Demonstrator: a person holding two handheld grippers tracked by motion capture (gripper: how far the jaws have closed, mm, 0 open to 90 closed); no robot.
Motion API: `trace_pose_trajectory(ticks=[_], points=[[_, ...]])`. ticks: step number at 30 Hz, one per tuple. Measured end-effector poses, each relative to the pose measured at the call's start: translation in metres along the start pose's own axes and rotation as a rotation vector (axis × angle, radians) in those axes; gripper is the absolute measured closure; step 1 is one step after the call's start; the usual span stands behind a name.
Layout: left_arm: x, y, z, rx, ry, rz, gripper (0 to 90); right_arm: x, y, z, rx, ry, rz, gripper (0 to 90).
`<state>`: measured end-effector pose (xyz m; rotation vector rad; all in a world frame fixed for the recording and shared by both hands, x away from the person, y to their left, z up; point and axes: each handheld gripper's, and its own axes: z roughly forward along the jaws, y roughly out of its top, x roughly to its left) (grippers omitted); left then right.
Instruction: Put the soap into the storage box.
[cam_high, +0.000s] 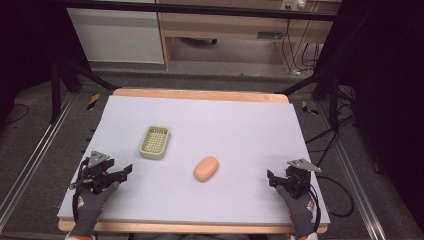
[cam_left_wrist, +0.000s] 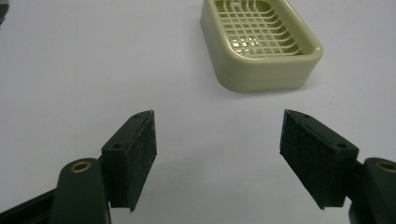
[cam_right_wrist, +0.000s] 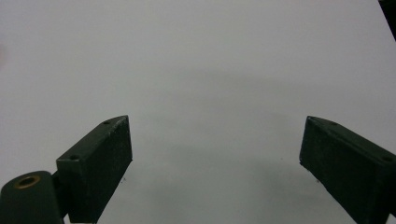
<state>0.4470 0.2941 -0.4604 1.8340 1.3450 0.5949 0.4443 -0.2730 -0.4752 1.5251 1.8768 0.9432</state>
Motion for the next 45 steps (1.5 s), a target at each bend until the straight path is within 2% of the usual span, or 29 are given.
trace_pose_trajectory(ticks=[15,27,36,45], points=[[-0.018,0.003,0.002,0.005,-0.056,0.039,28.1,0.002,-0.001,0.001,0.019,-0.002,-0.011,8.6],[-0.027,0.005,0.003,0.001,-0.077,0.041,28.5,0.002,0.0,0.0,0.009,-0.02,-0.006,8.5],[-0.039,0.008,0.006,0.007,-0.104,0.064,28.2,0.003,0.0,0.0,0.009,-0.02,-0.003,8.3],[-0.049,0.009,0.008,0.012,-0.113,0.081,27.7,0.003,0.0,0.001,0.016,-0.027,-0.008,8.0]])
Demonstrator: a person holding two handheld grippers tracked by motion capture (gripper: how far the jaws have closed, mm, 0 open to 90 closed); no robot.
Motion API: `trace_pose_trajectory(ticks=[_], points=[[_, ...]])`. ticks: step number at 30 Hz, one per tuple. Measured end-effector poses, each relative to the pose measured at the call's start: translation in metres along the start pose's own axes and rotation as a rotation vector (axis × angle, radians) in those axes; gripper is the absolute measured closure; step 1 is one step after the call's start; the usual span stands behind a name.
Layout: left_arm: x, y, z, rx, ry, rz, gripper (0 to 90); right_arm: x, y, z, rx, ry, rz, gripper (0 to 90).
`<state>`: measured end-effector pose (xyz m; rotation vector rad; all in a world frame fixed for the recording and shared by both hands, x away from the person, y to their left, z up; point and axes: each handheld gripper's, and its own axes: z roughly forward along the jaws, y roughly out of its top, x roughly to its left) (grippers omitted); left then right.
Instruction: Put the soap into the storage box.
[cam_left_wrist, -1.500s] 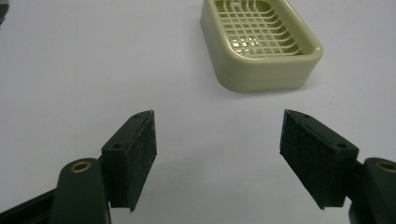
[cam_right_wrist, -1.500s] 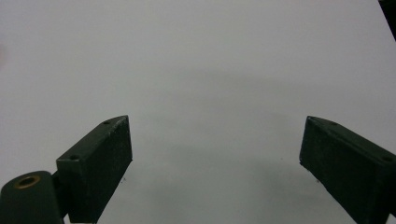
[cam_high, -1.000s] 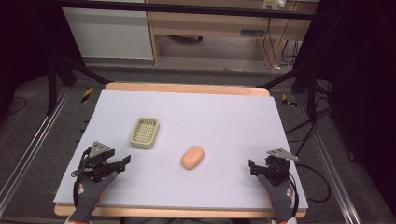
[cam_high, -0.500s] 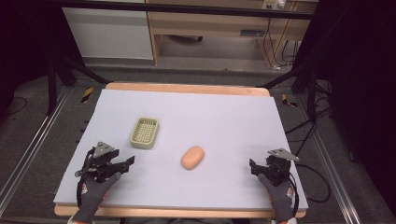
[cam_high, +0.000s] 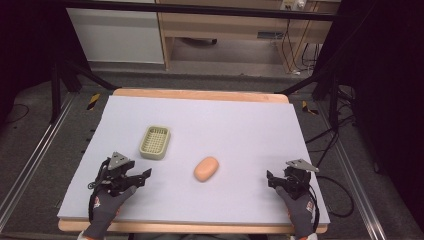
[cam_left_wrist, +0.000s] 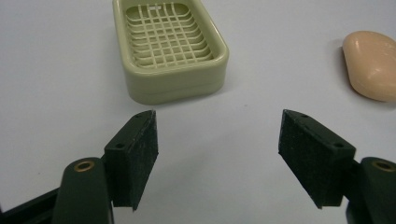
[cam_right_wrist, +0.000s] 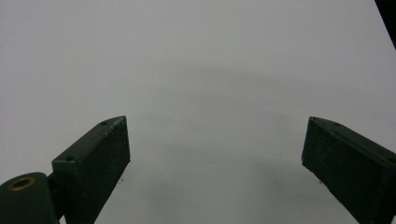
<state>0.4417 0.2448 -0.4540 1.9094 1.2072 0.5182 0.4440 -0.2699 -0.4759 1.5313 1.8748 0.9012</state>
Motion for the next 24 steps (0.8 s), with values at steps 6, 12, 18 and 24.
trace_pose_trajectory(ticks=[6,12,18,24], points=[[-0.008,0.002,0.002,0.001,-0.013,0.018,27.6,0.001,0.0,0.0,0.003,0.003,-0.003,8.0],[-0.015,0.004,0.005,0.0,-0.024,0.025,27.3,0.002,0.0,0.001,0.004,0.003,-0.001,7.8],[-0.023,0.005,0.008,0.007,-0.037,0.048,27.3,0.002,0.0,0.001,0.006,0.002,-0.001,7.7],[-0.031,0.007,0.011,0.012,-0.05,0.065,27.1,0.003,0.0,0.001,0.007,0.0,-0.001,7.7]])
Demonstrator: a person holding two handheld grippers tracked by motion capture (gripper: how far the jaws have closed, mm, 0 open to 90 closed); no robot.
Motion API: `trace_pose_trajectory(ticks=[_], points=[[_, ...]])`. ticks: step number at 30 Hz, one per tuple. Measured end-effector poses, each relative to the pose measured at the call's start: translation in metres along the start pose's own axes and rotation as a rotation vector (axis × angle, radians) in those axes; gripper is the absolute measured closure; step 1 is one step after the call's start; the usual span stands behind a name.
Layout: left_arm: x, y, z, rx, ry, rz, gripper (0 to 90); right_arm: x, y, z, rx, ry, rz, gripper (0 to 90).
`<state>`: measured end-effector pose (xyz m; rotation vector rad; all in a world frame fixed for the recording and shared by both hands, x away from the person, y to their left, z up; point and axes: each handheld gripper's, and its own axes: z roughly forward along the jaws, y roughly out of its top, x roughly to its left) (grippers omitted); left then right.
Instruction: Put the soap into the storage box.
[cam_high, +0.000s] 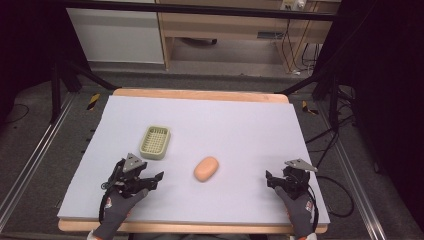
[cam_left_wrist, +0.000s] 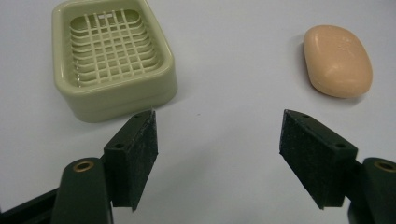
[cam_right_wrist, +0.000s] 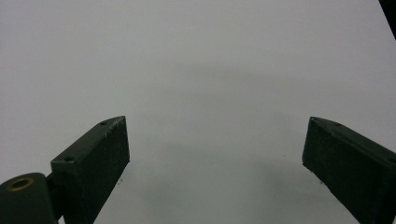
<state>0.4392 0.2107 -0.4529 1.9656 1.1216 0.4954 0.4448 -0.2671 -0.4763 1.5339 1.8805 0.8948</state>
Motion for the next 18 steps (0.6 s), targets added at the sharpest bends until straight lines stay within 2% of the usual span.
trace_pose_trajectory(ticks=[13,18], points=[[-0.01,0.005,0.005,-0.001,-0.011,0.018,26.4,0.0,0.0,0.0,-0.001,-0.002,0.002,7.5],[-0.014,0.008,0.007,0.004,-0.018,0.037,26.1,0.0,0.0,0.001,-0.001,-0.005,-0.002,7.4]])
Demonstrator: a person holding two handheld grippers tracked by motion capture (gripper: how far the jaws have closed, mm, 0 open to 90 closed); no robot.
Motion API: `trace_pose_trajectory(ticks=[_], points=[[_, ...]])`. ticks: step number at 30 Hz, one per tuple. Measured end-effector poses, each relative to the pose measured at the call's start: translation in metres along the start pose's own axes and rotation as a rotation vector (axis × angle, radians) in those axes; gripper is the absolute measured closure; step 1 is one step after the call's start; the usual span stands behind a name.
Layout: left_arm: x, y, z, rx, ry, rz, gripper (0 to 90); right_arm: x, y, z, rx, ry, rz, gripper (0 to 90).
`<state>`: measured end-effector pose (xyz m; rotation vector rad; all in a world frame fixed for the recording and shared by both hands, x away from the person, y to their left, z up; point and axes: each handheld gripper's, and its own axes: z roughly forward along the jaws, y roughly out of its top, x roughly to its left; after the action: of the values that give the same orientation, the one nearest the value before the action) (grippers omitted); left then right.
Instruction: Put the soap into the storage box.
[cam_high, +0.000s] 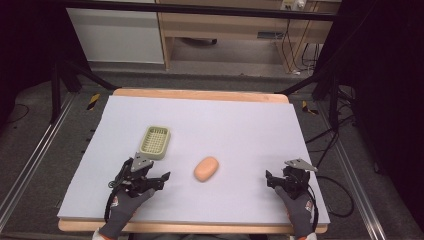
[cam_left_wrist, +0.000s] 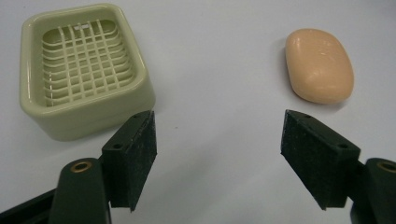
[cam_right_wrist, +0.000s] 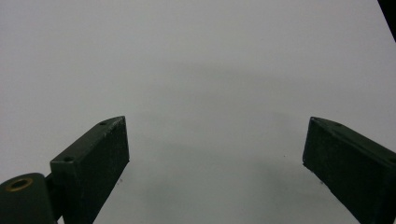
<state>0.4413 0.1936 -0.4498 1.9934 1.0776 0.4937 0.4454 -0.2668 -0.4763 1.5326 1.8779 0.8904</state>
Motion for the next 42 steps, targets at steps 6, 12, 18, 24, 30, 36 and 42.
trace_pose_trajectory(ticks=[6,12,18,24,30,36,42], points=[[-0.004,0.005,0.002,-0.005,-0.016,0.001,25.8,0.0,0.0,0.0,0.001,-0.002,-0.002,7.3],[-0.008,0.014,0.003,-0.008,-0.021,0.013,25.3,0.0,0.0,-0.001,-0.002,-0.004,0.006,7.3],[-0.012,0.027,0.005,-0.018,-0.029,0.021,25.1,-0.001,0.0,-0.002,-0.009,-0.004,0.018,7.0],[-0.02,0.036,0.009,-0.022,-0.043,0.03,24.9,-0.003,0.0,-0.002,-0.013,-0.003,0.018,6.9],[-0.031,0.045,0.016,-0.017,-0.063,0.048,24.9,-0.003,0.001,-0.003,-0.014,-0.002,0.02,6.8],[-0.037,0.048,0.022,-0.011,-0.069,0.053,24.8,-0.002,0.001,-0.002,-0.012,-0.002,0.015,6.8],[-0.042,0.052,0.028,0.004,-0.075,0.065,24.5,-0.002,0.001,-0.003,-0.013,-0.003,0.016,6.8]])
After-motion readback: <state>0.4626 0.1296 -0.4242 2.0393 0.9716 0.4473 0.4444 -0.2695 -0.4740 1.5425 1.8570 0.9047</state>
